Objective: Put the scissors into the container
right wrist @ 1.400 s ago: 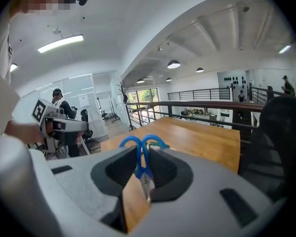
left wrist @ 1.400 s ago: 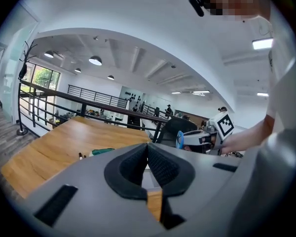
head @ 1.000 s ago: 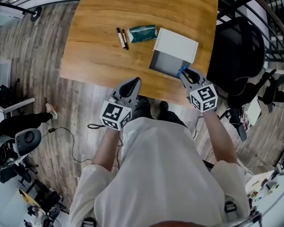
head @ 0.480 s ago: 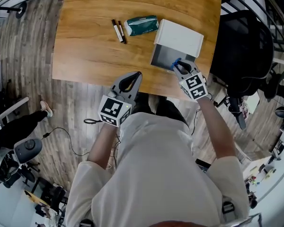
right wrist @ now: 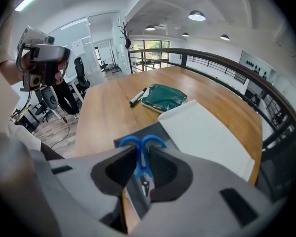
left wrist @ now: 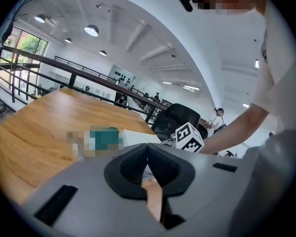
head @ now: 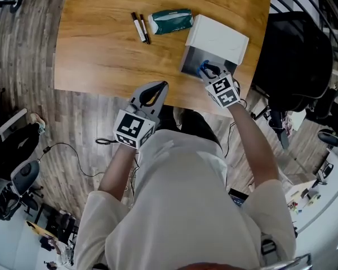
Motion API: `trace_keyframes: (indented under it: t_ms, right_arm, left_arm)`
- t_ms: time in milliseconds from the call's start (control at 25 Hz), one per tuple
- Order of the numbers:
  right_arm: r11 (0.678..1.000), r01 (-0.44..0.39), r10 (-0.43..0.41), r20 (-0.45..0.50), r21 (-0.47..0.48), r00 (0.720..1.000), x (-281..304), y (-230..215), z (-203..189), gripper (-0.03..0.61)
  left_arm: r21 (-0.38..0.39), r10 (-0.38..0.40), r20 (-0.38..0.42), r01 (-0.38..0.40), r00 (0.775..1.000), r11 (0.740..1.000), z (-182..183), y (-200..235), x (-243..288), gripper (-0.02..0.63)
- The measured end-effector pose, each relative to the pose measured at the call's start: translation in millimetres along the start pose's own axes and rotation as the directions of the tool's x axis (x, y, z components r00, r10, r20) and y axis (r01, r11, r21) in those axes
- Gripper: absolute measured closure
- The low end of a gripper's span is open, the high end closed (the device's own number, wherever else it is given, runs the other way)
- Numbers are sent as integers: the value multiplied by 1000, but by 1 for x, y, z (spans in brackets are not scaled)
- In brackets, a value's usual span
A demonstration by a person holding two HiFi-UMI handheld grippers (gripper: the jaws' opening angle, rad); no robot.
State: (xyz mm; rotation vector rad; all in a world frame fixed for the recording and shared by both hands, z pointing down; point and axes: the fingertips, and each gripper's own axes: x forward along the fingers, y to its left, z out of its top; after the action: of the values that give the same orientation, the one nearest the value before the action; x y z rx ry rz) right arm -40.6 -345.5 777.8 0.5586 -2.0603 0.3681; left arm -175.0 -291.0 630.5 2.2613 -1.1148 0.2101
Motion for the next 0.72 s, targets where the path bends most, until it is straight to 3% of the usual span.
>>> trace_keyframes:
  t_ms: [360, 720]
  right_arm:
    - [997, -63, 58, -100, -50, 993, 47, -1, -8, 497]
    - [991, -123, 113, -188, -43, 976, 78, -1, -22, 494]
  left_arm:
    - [-41, 0, -17, -1, 1000, 999, -15, 12, 9, 620]
    - [-67, 6, -35, -9, 999, 998, -26, 21, 11, 620]
